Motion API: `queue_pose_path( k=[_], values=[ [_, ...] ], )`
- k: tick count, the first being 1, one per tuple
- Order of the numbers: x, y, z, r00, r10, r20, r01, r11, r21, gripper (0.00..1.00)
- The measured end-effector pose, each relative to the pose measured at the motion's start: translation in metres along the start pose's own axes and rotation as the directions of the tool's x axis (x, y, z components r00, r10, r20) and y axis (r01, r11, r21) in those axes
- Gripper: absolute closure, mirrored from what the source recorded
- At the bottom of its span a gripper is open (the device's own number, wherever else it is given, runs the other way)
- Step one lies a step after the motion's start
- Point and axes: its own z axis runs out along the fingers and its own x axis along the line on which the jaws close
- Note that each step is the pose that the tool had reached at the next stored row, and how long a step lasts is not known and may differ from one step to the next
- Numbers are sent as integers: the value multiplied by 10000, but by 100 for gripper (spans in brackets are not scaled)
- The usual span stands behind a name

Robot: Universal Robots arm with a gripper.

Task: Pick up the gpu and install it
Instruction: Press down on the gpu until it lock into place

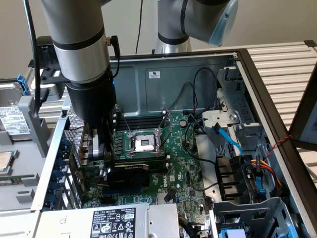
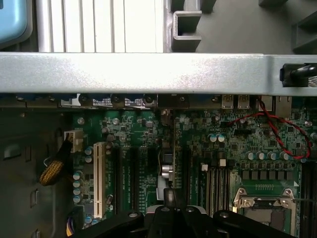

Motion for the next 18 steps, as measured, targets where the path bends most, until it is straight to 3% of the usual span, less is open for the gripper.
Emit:
queue_pose_path(
  k=[18],
  values=[
    [0,11,2,10000,-47,25,47,10000,11,89]
  ],
)
